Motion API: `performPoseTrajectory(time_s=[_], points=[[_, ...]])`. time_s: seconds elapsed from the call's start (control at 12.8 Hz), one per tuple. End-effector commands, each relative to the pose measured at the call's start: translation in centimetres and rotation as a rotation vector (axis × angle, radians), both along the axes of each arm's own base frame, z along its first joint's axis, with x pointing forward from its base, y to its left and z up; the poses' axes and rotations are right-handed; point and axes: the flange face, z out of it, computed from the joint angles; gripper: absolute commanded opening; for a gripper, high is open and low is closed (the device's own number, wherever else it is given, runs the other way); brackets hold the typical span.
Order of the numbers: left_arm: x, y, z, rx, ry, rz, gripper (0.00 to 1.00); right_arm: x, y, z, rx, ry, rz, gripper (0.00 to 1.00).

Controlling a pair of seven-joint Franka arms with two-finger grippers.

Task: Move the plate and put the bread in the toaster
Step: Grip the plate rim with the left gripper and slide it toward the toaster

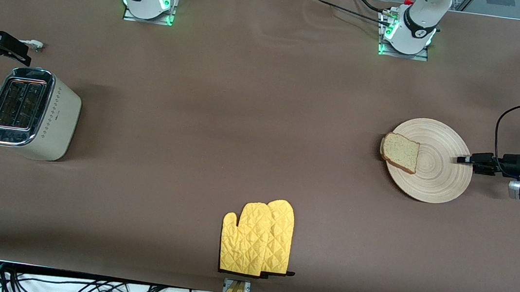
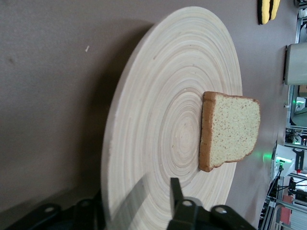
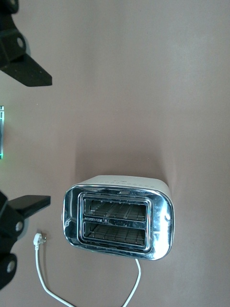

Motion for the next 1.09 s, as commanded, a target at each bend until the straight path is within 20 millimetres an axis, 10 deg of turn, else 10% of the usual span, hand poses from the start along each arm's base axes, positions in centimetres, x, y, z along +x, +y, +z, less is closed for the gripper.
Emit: performPoseTrajectory(time_s=[0.0, 0.16, 1.02], points=[[0.1, -0.3, -0.6, -0.063, -0.022, 0.024, 0.26, 0.0, -0.1, 0.2, 0.012, -0.005, 0.0, 1.0], [-0.1, -0.5, -1.2, -0.07, -0.012, 0.027, 0.0, 0.0, -0.1, 0.2, 0.012, -0.005, 0.0, 1.0], [0.1, -2.6, -1.0, -0.19, 0.085, 0.098, 0.0, 0.0, -0.1, 0.2, 0.012, -0.005, 0.0, 1.0]])
